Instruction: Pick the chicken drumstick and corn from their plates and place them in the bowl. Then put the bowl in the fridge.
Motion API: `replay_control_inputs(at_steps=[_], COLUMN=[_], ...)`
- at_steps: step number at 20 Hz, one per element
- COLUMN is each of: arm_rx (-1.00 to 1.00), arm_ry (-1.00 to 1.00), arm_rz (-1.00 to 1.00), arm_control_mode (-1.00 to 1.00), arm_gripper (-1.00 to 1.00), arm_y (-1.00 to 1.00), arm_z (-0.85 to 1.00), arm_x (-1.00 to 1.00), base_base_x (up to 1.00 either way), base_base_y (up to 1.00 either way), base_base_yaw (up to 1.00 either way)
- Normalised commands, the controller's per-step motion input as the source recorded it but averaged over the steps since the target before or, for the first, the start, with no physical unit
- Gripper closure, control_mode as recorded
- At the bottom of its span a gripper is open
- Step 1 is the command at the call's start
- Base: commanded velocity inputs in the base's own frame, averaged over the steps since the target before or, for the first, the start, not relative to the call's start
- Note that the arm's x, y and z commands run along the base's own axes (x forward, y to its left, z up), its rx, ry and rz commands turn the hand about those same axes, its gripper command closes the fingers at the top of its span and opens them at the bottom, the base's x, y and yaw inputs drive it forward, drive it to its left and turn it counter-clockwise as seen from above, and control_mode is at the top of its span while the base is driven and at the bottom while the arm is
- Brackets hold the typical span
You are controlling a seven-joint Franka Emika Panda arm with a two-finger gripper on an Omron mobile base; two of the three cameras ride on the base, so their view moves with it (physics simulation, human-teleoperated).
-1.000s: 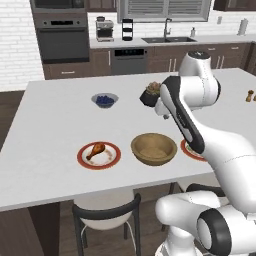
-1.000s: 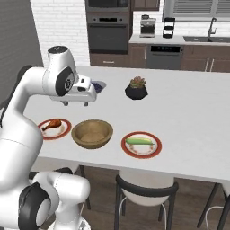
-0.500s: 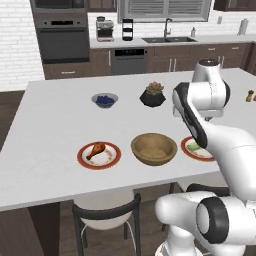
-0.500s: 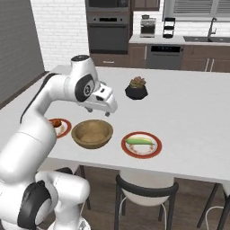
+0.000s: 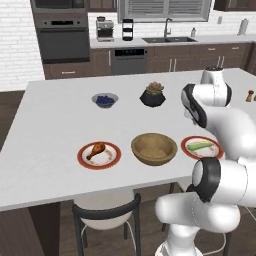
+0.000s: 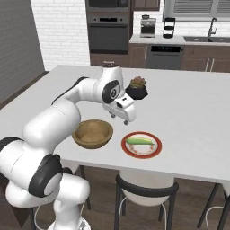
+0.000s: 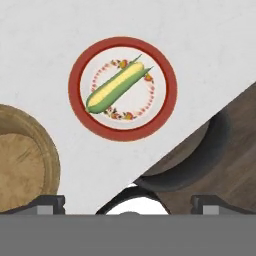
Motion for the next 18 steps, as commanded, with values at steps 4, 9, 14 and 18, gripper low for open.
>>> replay_control_inputs(at_steps=[4,9,14,18], arm_rx=[0.00,0.01,0.06,0.13], arm_ry=[0.00,0.03,-0.06,-0.05], arm_rz=[-0.14,-0.18,-0.13,-0.15], arm_control_mode=[-1.00,-1.00,-1.00,-1.00], arm_gripper=[-1.00,-1.00,-1.00,-1.00], arm_y=[-0.15,-0.24,-0.30,-0.21], arm_z=[-0.65,-0.40,-0.52,-0.62], arm_x=[0.20,0.36,0.17,0.19], base_base_x=[0.00,0.00,0.00,0.00], base_base_y=[0.00,0.00,0.00,0.00], base_base_yaw=[0.00,0.00,0.00,0.00])
